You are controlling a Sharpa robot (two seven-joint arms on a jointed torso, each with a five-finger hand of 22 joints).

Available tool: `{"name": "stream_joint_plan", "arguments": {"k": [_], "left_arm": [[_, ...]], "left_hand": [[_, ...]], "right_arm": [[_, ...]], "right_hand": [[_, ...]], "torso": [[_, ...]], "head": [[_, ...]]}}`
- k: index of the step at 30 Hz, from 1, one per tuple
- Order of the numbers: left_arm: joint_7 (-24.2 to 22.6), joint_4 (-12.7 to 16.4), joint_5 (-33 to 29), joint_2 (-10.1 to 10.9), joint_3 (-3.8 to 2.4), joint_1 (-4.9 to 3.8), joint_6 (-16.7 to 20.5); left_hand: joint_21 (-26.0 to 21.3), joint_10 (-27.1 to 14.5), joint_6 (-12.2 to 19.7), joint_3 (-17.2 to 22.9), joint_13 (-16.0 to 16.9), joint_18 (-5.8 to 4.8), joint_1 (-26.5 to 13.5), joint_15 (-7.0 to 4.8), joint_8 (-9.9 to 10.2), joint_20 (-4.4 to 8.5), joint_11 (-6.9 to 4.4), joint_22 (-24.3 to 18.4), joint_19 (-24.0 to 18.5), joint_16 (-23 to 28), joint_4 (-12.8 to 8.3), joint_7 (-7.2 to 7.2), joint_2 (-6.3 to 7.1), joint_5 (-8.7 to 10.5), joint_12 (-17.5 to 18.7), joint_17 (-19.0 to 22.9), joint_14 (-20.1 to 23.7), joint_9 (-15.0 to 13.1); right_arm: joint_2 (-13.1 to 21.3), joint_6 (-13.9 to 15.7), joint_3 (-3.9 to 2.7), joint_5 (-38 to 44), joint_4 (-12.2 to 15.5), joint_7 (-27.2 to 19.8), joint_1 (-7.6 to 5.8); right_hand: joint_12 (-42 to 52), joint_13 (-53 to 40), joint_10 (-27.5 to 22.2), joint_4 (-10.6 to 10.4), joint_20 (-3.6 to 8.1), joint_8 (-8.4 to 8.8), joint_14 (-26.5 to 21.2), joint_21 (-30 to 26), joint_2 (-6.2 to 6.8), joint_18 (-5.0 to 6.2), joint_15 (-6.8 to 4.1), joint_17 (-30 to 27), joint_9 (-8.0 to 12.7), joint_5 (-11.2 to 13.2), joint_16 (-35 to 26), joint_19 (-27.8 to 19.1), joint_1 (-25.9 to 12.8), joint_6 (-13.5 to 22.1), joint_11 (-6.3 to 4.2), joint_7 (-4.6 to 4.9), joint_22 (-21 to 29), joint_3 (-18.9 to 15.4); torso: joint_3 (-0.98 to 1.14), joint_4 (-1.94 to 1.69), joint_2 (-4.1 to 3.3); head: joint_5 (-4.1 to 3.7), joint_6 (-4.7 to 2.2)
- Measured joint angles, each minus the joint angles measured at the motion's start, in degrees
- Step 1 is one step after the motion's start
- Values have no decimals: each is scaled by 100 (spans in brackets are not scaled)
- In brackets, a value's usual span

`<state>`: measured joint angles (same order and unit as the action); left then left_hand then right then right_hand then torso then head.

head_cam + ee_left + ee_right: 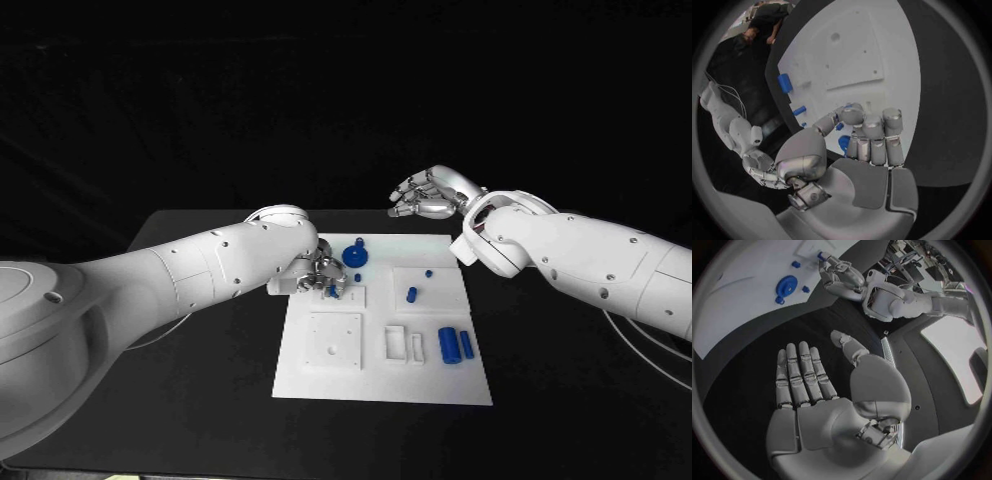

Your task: Assemble the parts on the task board

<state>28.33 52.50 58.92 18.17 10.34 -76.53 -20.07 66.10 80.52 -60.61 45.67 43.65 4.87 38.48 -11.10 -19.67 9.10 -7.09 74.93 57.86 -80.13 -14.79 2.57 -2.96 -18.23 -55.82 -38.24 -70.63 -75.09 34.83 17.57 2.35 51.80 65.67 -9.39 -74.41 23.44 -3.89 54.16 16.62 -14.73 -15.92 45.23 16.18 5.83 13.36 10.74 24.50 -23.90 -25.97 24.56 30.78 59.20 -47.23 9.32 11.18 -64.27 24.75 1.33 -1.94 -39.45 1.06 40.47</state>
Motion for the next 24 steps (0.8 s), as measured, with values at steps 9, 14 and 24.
{"name": "stream_joint_plan", "arguments": {"k": [9,14,24], "left_arm": [[-18,34,4,3,-4,11,10],[-30,82,5,2,-4,18,10],[-45,90,7,4,-7,30,23]], "left_hand": [[22,-15,0,0,-1,0,-19,0,6,0,-16,-1,0,0,0,0,-19,-18,-5,1,0,4],[22,-17,-1,0,-1,0,-19,0,16,0,-13,-1,0,0,0,0,-19,-23,-5,1,0,10],[22,-19,-1,0,-2,0,-19,-1,-5,0,-10,-2,0,0,0,0,-19,-23,-5,2,0,14]], "right_arm": [[0,9,-2,-33,1,-6,0],[-3,9,-2,-42,-2,-7,0],[-8,7,-2,-51,-3,-9,0]], "right_hand": [[-22,0,0,0,0,0,0,0,0,0,0,-6,5,0,0,0,0,0,0,0,-6,0],[-22,-1,0,0,0,0,0,0,0,-1,0,-6,5,0,0,0,0,0,0,0,-11,0],[-22,-1,0,0,0,0,0,0,0,-1,0,-11,5,0,0,0,0,0,0,0,-11,0]], "torso": [[0,2,1],[3,-1,3],[5,1,7]], "head": [[-4,16],[-10,22],[-13,25]]}}
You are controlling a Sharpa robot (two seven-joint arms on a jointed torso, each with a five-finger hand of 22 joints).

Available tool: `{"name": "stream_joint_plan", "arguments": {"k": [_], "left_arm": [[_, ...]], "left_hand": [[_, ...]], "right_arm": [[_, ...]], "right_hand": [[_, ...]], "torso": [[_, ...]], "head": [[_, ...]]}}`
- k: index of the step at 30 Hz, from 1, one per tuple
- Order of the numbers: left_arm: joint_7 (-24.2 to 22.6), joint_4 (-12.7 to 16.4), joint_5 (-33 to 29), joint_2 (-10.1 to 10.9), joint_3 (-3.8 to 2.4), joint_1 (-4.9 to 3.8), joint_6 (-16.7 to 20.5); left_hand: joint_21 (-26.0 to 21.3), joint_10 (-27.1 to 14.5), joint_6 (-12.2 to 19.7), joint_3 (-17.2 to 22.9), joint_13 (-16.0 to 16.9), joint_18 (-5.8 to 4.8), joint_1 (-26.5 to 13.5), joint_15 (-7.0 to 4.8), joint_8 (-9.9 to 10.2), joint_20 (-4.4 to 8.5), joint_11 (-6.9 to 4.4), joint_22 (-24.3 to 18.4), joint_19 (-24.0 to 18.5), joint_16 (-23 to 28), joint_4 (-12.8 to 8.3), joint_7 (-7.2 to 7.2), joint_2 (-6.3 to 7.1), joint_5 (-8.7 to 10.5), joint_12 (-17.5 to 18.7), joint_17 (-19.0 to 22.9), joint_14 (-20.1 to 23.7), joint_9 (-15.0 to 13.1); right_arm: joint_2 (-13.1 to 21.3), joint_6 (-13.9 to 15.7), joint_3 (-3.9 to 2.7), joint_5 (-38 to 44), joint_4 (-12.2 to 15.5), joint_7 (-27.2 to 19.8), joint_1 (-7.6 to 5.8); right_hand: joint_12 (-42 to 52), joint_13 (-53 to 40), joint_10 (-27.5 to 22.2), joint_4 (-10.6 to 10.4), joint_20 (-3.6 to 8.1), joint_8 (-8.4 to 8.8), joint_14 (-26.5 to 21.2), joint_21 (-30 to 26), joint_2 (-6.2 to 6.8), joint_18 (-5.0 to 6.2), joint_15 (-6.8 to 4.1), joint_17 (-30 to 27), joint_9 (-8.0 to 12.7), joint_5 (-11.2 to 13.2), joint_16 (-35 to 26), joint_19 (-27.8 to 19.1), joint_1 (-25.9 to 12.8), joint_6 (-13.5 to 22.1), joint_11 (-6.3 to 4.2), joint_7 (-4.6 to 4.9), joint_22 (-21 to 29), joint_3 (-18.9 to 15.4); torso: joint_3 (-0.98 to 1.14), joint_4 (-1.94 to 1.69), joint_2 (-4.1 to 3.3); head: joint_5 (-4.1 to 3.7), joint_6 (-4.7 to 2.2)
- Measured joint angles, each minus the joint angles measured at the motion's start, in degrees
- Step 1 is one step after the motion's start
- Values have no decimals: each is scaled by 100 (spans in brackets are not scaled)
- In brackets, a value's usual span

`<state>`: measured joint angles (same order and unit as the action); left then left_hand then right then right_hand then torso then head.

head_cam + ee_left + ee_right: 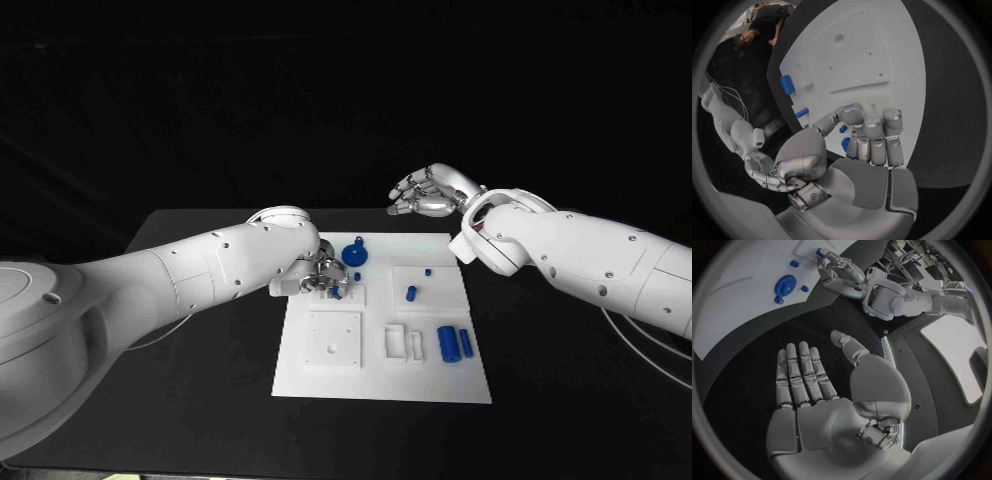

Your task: Assemble the parts on the task board

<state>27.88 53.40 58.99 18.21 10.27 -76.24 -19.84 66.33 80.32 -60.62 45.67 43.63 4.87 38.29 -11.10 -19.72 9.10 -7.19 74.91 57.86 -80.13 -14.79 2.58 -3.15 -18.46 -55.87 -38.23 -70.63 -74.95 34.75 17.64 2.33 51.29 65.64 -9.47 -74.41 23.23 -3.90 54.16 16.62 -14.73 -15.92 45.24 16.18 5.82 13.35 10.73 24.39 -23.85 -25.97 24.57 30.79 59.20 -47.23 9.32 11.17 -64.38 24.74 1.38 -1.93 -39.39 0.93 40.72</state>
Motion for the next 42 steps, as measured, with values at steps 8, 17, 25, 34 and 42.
{"name": "stream_joint_plan", "arguments": {"k": [8,17,25,34,42], "left_arm": [[-32,-20,2,4,-4,8,29],[-54,-16,36,13,3,29,110],[-56,-20,45,9,3,30,126],[-67,-50,48,-8,3,33,120],[-54,-112,68,-67,0,41,97]], "left_hand": [[0,0,0,0,0,0,0,-9,-2,0,3,0,0,0,0,0,0,0,0,0,-9,-1],[0,-8,0,0,-1,0,0,-10,15,0,13,3,0,0,0,0,0,0,0,1,-10,10],[0,0,0,0,-1,0,1,-11,27,0,21,4,0,0,0,0,1,0,0,1,-11,2],[0,-3,0,0,-2,0,1,-11,17,0,-15,3,0,0,0,0,1,0,0,2,-11,-2],[0,-3,-1,0,-2,0,1,-14,-22,0,-15,2,0,0,0,0,1,-1,0,2,-14,-2]], "right_arm": [[-2,-2,0,-4,0,0,0],[-3,-5,0,-6,-4,0,0],[-3,-7,0,-7,-4,0,0],[-4,-12,0,-9,-3,0,0],[-5,-17,0,-10,-2,0,0]], "right_hand": [[0,0,0,0,0,0,0,0,0,0,0,0,5,0,0,0,0,0,0,0,-6,0],[0,0,0,0,-20,0,0,0,0,0,0,-5,4,0,0,-20,0,0,0,0,-5,0],[0,-1,-21,0,-20,0,-15,0,23,0,15,-10,9,0,0,-20,-23,0,21,0,-11,0],[0,-1,-21,0,-20,0,-15,0,23,0,15,-10,9,0,0,-20,-23,0,21,0,-10,0],[0,-1,-21,0,-20,0,-15,0,22,-1,15,-15,9,0,0,-20,-22,0,21,0,-15,0]], "torso": [[-1,-2,0],[-2,-3,-1],[-5,-2,-3],[-4,-4,-1],[-3,2,-1]], "head": [[-2,-7],[-8,3],[-9,10],[-14,21],[-13,38]]}}
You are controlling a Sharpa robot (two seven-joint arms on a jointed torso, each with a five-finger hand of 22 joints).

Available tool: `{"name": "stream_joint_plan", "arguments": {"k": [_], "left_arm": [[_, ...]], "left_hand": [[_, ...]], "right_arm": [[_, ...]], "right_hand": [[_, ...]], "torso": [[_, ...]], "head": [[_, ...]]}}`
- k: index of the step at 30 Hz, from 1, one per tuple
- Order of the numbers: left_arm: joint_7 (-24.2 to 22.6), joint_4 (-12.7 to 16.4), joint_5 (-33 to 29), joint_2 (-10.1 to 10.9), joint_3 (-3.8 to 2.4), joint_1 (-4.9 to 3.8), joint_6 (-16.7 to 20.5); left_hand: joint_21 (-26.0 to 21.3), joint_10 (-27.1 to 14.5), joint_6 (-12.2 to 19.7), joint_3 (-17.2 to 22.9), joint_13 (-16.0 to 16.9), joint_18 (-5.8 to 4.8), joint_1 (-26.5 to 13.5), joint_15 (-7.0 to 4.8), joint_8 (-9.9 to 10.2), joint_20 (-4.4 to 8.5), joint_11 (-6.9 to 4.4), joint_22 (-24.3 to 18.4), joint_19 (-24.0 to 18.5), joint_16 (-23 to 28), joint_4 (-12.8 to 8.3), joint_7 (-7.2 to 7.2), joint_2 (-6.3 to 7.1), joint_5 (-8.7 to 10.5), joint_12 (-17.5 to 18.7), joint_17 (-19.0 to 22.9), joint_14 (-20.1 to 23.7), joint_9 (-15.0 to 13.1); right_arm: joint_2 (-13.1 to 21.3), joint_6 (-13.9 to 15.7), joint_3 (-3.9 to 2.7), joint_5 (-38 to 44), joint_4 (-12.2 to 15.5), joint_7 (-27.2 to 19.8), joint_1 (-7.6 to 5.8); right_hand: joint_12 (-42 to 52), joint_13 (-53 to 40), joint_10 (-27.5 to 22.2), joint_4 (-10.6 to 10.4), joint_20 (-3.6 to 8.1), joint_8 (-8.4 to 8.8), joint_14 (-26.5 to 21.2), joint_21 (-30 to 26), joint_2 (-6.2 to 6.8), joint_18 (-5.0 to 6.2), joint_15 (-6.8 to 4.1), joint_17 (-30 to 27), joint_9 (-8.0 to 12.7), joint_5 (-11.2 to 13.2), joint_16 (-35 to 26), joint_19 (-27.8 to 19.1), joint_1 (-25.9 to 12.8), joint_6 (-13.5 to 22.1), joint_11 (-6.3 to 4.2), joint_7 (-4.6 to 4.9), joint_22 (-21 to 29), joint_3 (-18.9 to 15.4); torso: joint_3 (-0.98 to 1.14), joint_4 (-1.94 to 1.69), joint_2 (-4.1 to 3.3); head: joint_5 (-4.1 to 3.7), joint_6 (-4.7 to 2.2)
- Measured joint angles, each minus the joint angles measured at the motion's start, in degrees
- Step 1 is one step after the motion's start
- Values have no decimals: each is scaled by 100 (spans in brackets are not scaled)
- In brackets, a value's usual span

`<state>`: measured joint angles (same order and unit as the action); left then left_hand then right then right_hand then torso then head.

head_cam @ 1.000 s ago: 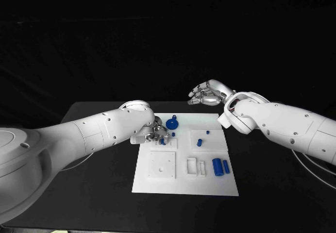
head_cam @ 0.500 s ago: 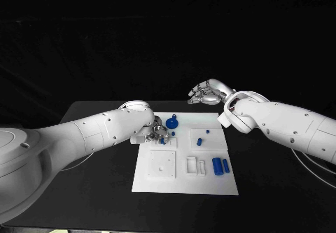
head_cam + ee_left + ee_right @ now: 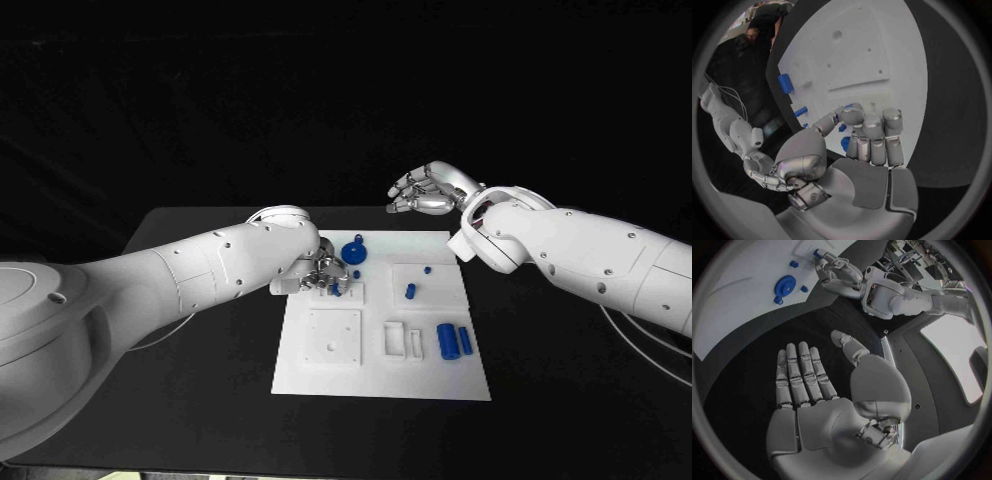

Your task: Assemble the parts on the task board

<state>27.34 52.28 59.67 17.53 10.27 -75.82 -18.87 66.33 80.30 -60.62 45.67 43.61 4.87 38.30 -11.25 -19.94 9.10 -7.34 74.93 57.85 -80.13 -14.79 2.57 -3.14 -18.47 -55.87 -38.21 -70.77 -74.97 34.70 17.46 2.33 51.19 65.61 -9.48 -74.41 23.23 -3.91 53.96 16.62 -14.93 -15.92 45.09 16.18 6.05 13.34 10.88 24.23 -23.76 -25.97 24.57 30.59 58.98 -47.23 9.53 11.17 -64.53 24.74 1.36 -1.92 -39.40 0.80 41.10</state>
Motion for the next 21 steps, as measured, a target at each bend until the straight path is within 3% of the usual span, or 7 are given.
{"name": "stream_joint_plan", "arguments": {"k": [6,21], "left_arm": [[21,-38,115,-46,-19,20,-2],[13,-19,199,-46,-29,21,-29]], "left_hand": [[0,1,-32,0,0,-1,0,-4,14,14,1,0,14,0,0,-4,0,-193,0,0,-4,-13],[0,7,-39,0,-1,-3,7,-15,14,21,15,-1,21,0,0,-2,7,-222,0,1,-15,-6]], "right_arm": [[0,-3,0,-1,3,0,0],[3,-12,0,-1,5,1,0]], "right_hand": [[-23,0,0,0,0,0,1,0,0,0,-1,0,0,0,0,0,0,0,0,0,0,0],[-23,0,0,-16,0,0,2,0,0,0,-2,-6,5,-22,0,0,0,0,0,0,-4,16]], "torso": [[0,3,-1],[0,-7,-2]], "head": [[-15,14],[-38,37]]}}
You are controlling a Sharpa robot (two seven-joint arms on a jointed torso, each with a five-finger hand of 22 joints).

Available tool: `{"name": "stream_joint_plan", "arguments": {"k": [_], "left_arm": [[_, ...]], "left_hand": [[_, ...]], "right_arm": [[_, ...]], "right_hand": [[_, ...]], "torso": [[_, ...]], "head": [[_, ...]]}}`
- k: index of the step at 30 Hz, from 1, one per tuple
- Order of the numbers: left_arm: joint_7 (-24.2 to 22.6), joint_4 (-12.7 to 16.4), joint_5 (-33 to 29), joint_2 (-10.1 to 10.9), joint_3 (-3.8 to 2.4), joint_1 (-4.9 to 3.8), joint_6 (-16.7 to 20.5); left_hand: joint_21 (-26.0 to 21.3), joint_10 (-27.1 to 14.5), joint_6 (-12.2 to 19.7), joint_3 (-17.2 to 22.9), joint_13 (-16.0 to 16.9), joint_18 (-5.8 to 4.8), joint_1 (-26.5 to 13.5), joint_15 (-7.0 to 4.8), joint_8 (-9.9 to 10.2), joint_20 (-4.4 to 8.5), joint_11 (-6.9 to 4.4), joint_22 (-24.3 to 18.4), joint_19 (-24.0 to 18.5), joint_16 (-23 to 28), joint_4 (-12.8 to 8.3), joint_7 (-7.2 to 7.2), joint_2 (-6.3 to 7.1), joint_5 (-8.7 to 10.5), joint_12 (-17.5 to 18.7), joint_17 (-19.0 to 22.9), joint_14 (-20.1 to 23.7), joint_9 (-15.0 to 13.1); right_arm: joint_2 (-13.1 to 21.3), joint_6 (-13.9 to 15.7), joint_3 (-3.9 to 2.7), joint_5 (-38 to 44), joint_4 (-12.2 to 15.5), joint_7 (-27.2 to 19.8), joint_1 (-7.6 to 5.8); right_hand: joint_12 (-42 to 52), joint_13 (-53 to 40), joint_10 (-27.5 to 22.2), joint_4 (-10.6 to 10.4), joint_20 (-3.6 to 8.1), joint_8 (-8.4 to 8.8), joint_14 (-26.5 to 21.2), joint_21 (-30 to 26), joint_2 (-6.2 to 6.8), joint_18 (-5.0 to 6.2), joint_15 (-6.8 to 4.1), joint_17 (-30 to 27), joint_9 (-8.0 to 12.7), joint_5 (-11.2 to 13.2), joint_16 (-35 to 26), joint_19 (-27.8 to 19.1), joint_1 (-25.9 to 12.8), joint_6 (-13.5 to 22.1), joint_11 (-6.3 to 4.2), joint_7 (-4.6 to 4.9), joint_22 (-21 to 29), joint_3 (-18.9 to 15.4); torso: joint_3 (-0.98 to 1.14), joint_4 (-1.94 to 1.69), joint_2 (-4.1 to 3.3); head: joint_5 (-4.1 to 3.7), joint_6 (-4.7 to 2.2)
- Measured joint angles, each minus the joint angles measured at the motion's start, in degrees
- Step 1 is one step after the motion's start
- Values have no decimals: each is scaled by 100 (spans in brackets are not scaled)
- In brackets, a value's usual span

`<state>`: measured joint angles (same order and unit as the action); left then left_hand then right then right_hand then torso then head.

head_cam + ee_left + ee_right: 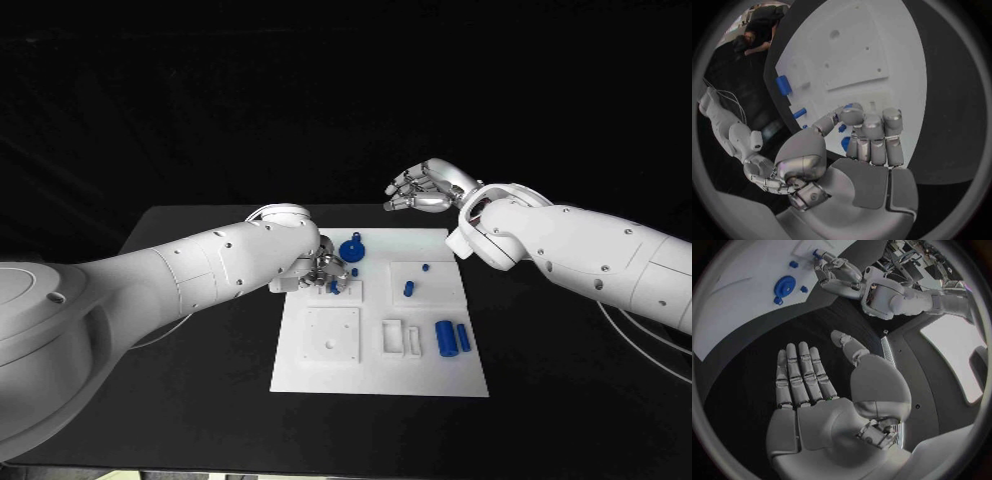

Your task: Assemble the parts on the task board

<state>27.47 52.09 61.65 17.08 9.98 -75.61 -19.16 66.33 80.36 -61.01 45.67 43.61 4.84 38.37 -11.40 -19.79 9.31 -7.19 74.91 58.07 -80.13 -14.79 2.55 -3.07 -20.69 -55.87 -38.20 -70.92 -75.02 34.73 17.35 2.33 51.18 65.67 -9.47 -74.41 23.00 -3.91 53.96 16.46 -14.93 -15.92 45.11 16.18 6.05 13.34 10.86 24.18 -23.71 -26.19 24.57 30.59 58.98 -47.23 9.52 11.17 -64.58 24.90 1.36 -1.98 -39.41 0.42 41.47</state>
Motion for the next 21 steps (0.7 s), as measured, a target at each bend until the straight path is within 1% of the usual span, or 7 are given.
{"name": "stream_joint_plan", "arguments": {"k": [21], "left_arm": [[-39,51,14,51,-5,2,-9]], "left_hand": [[0,0,0,0,-10,0,0,-1,21,0,-1,-1,-1,0,0,0,0,0,0,-1,0,8]], "right_arm": [[-1,-22,0,-3,-2,0,0]], "right_hand": [[0,0,0,0,0,0,2,-22,0,0,-2,-5,5,0,0,0,0,0,0,0,-5,0]], "torso": [[-3,2,1]], "head": [[10,9]]}}
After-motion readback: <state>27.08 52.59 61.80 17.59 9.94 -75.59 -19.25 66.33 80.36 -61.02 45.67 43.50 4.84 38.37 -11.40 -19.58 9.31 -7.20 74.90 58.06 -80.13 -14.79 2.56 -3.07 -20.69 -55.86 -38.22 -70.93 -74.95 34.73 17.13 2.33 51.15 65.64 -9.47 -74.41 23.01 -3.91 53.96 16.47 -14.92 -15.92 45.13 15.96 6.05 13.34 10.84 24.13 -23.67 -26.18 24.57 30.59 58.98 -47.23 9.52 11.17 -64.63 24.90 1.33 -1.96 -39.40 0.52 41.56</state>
